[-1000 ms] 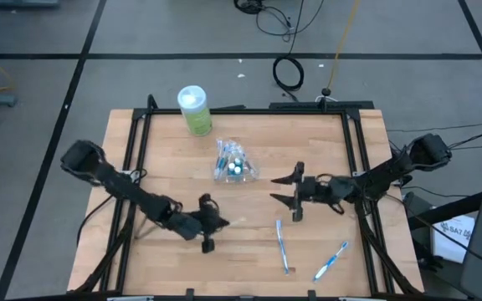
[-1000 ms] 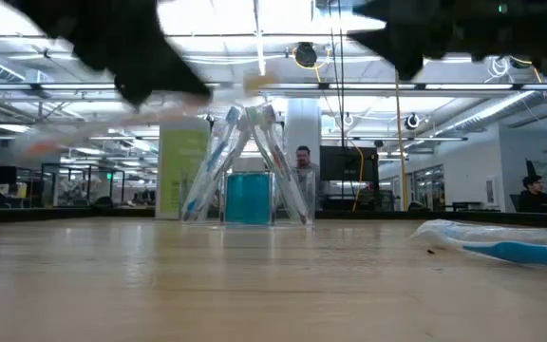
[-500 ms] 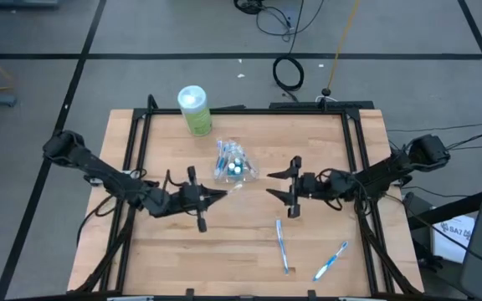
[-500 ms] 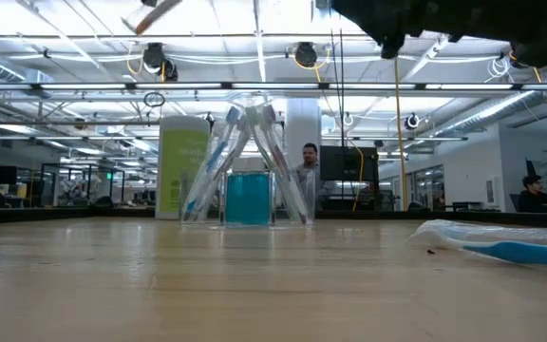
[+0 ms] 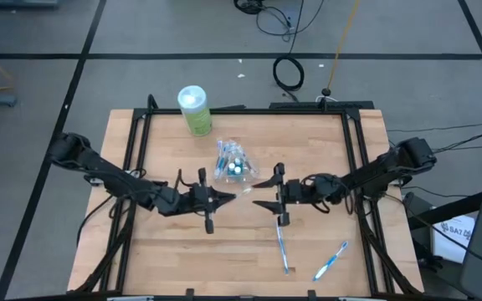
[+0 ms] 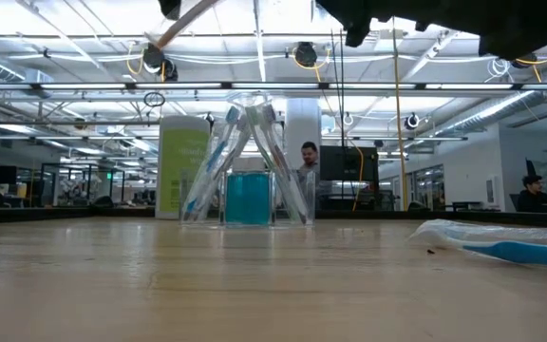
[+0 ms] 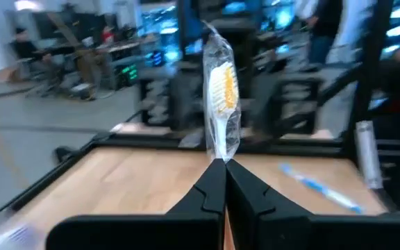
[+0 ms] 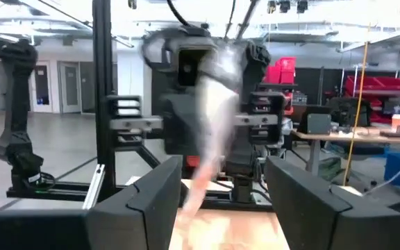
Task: Pick & Place toothbrushing station
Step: Put the orange toothbrush into the transparent organizer
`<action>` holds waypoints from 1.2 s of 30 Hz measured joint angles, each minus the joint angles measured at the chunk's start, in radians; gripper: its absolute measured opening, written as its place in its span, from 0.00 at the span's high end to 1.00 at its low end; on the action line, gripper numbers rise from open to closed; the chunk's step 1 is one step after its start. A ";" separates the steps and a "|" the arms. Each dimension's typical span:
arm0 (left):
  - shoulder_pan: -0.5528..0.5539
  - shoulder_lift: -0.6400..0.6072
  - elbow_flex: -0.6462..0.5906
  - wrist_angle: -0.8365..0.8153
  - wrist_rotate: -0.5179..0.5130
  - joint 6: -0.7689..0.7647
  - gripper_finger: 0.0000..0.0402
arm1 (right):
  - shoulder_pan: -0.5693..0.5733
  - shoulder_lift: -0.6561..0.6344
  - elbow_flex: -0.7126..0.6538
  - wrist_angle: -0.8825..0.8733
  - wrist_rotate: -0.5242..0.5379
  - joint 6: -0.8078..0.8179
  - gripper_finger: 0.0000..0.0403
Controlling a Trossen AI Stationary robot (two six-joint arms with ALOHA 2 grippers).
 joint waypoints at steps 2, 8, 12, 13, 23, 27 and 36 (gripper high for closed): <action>0.001 0.019 0.000 0.044 0.045 0.020 1.00 | -0.006 0.024 0.019 0.000 0.000 0.024 0.50; 0.006 0.039 0.000 0.095 0.075 0.033 1.00 | -0.008 0.080 0.071 0.004 -0.065 0.041 0.50; 0.016 0.039 0.000 0.094 0.086 0.017 1.00 | -0.007 0.124 0.123 0.001 -0.104 0.057 0.50; 0.017 0.039 0.000 0.093 0.089 0.010 1.00 | -0.007 0.135 0.134 0.002 -0.102 0.065 0.50; 0.016 0.039 0.000 0.070 0.092 0.014 1.00 | -0.014 0.164 0.156 0.003 -0.101 0.047 0.54; 0.016 0.039 0.000 0.067 0.092 0.015 0.99 | -0.012 0.164 0.156 0.024 -0.101 0.038 0.60; 0.016 0.039 0.000 0.046 0.086 0.010 1.00 | -0.012 0.152 0.156 0.028 -0.101 0.048 0.74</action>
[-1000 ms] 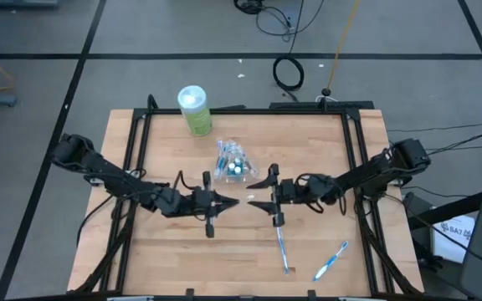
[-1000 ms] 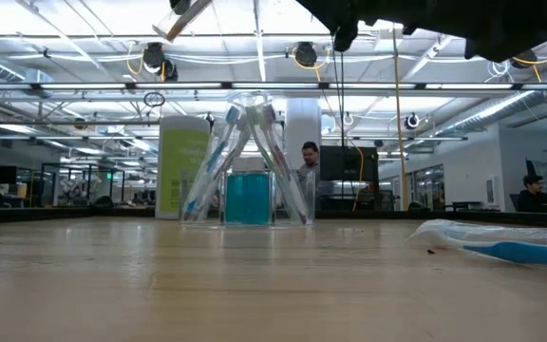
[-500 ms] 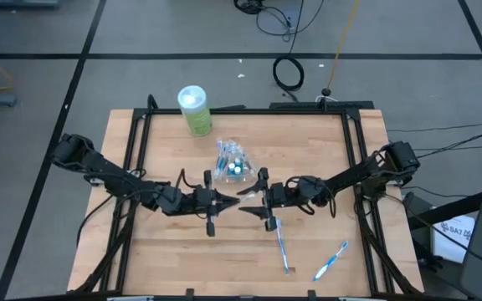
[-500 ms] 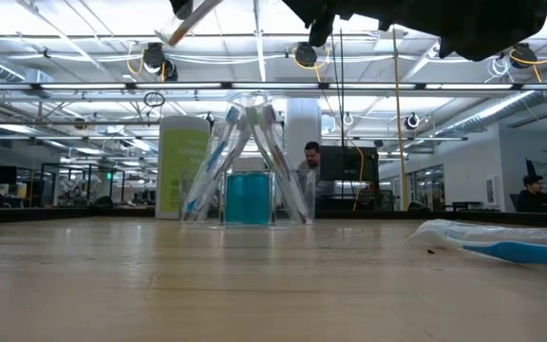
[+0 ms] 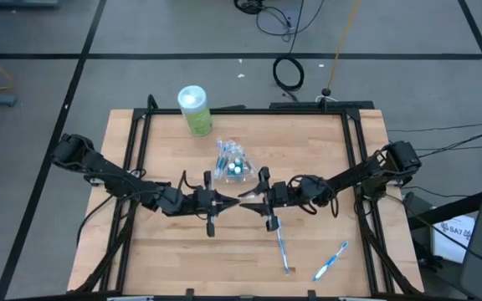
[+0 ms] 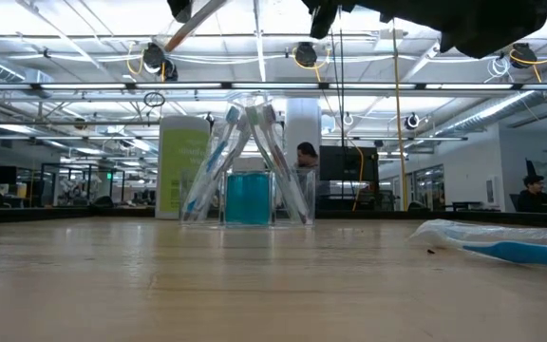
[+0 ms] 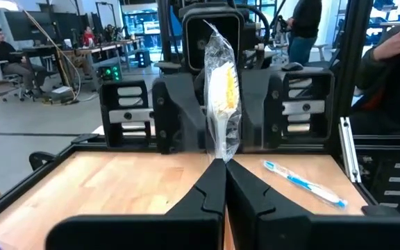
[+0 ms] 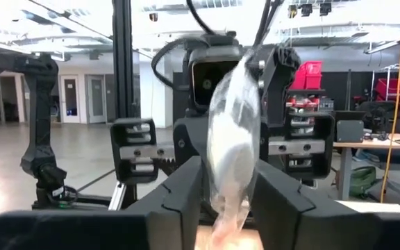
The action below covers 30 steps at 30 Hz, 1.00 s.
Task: Pick & Place toothbrushing station
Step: Put the orange toothbrush into the transparent organizer
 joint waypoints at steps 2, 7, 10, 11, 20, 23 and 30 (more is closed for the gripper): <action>0.000 0.000 0.000 0.000 0.000 0.000 0.99 | 0.000 0.002 0.000 -0.007 -0.001 -0.001 0.78; 0.000 0.000 0.000 0.001 -0.003 -0.001 0.99 | 0.000 0.001 0.000 -0.008 -0.003 -0.001 0.89; 0.000 0.000 0.000 0.001 -0.003 -0.003 0.98 | 0.000 0.001 0.000 -0.012 -0.003 -0.001 0.95; 0.000 0.000 0.000 0.001 -0.003 -0.003 0.98 | 0.000 0.001 0.000 -0.012 -0.003 -0.001 0.97; 0.000 0.000 0.000 -0.001 -0.003 -0.011 0.97 | 0.000 0.001 0.000 -0.027 -0.003 -0.001 0.96; 0.000 0.000 -0.001 -0.002 -0.003 -0.028 0.92 | 0.000 0.001 0.000 -0.036 -0.001 -0.001 0.98; 0.000 0.000 -0.001 -0.039 -0.022 -0.033 0.84 | 0.000 -0.004 0.000 -0.076 0.036 -0.001 0.96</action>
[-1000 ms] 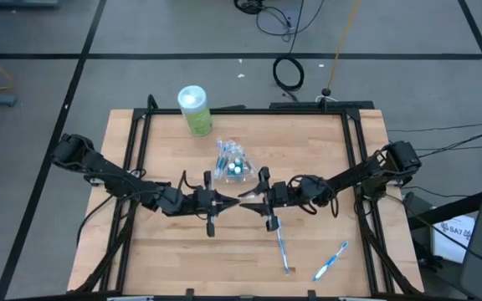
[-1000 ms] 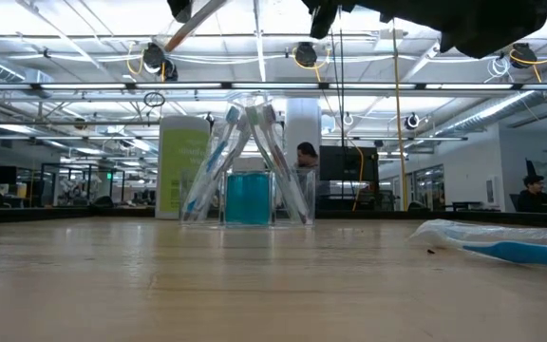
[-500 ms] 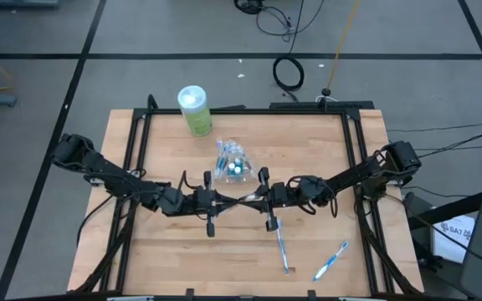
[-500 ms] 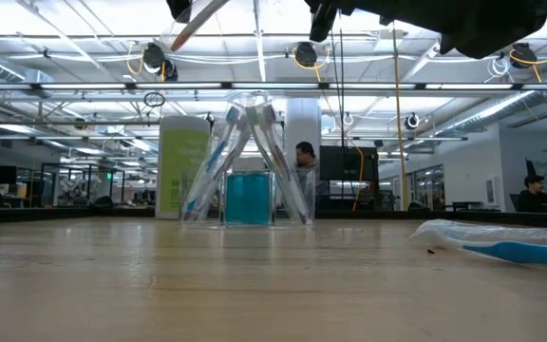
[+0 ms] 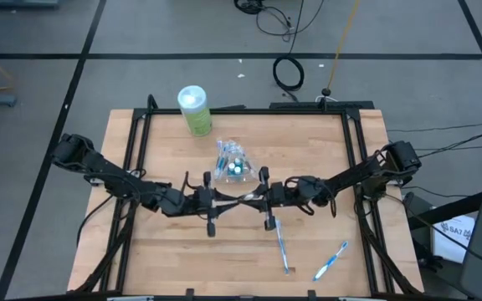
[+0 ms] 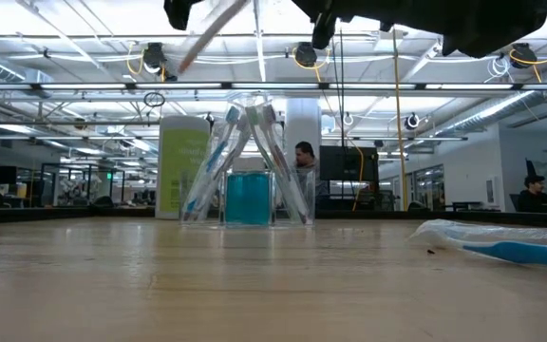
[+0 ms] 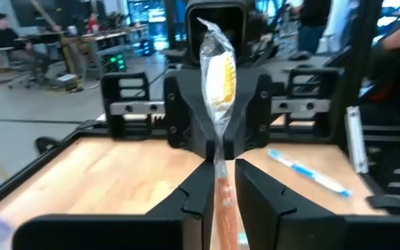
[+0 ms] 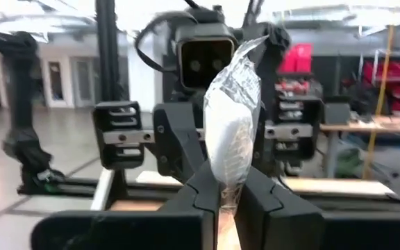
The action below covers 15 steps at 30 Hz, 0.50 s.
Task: Pick & Place toothbrushing station
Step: Put the orange toothbrush into the transparent organizer
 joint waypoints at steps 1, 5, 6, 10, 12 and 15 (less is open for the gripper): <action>0.000 0.000 0.000 -0.010 -0.014 0.000 0.83 | 0.000 -0.011 0.000 -0.030 0.012 0.000 0.96; 0.000 0.000 0.000 -0.053 -0.093 -0.003 0.83 | -0.009 -0.077 0.000 -0.215 0.023 0.001 0.98; 0.000 0.000 0.000 -0.052 -0.115 -0.006 0.83 | -0.009 -0.100 -0.002 -0.272 0.023 0.001 0.98; 0.002 -0.002 0.000 -0.054 -0.169 -0.015 0.83 | -0.007 -0.197 -0.002 -0.441 0.042 0.000 0.97; 0.002 -0.002 0.000 -0.054 -0.172 0.015 0.83 | 0.001 -0.234 -0.002 -0.520 0.099 0.000 0.96; 0.002 -0.002 0.000 -0.053 -0.176 0.045 0.83 | 0.008 -0.278 -0.002 -0.644 0.222 -0.008 0.97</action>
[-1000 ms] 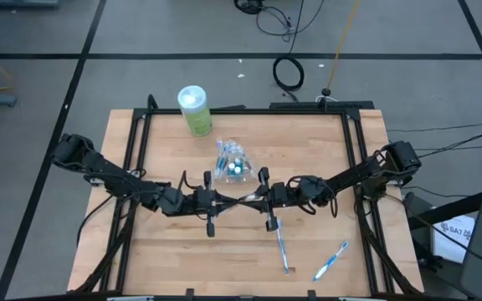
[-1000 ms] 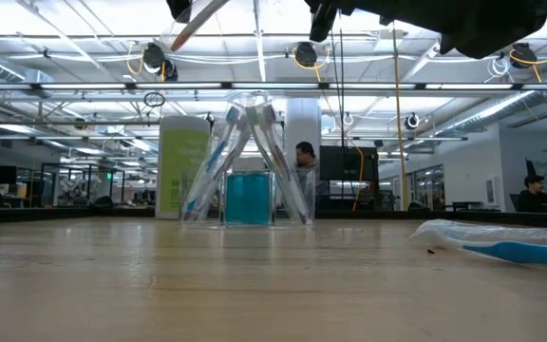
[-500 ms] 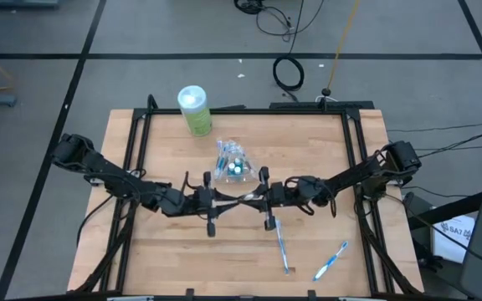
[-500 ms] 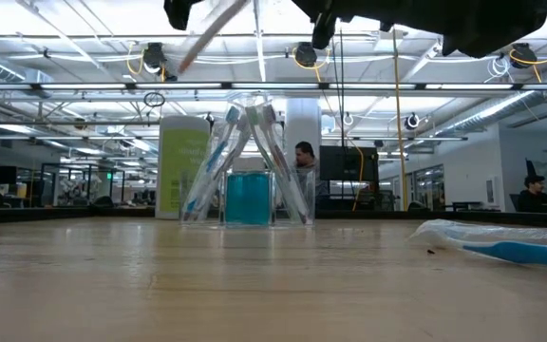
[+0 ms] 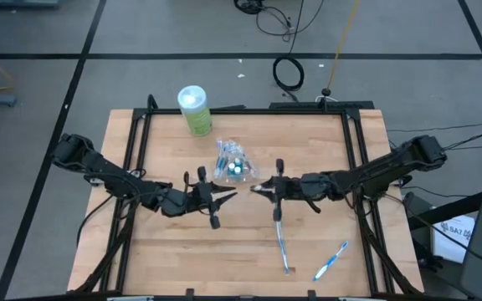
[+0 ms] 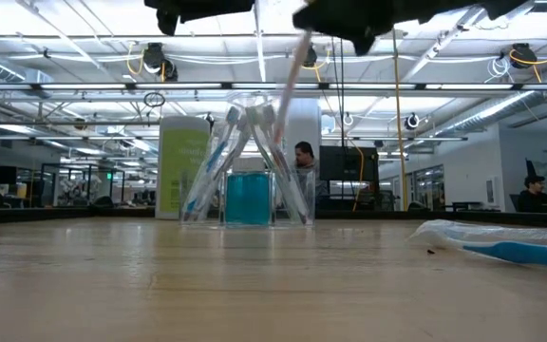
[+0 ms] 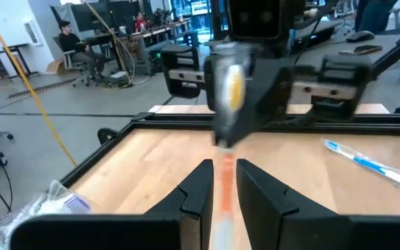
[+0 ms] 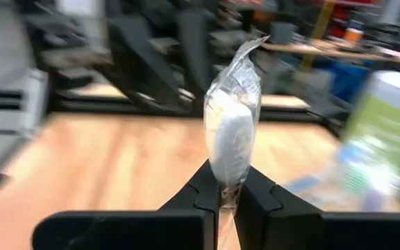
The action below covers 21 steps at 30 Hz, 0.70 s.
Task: Pick & Place toothbrushing station
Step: Put the orange toothbrush into the transparent organizer
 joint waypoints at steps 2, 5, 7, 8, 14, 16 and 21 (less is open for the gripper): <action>0.001 0.000 0.000 0.000 -0.001 0.003 0.83 | -0.001 -0.020 0.000 -0.068 0.077 -0.005 0.97; 0.008 0.000 0.000 -0.005 0.000 0.004 0.83 | -0.016 -0.024 0.000 -0.110 0.176 -0.008 0.98; 0.018 -0.021 0.000 -0.039 0.003 -0.008 0.83 | -0.038 -0.024 0.000 -0.110 0.195 -0.007 0.97; 0.027 -0.041 0.000 -0.075 0.008 -0.031 0.83 | -0.052 -0.025 0.000 -0.107 0.193 -0.004 0.97; 0.090 -0.184 0.001 -0.417 0.106 -0.227 0.83 | -0.145 -0.025 0.000 -0.107 0.186 0.003 0.97; 0.105 -0.223 0.001 -0.505 0.117 -0.252 0.83 | -0.182 -0.025 0.000 -0.110 0.135 0.006 0.98; 0.132 -0.279 0.001 -0.669 0.118 -0.250 0.83 | -0.265 -0.010 0.001 -0.116 0.001 0.010 0.97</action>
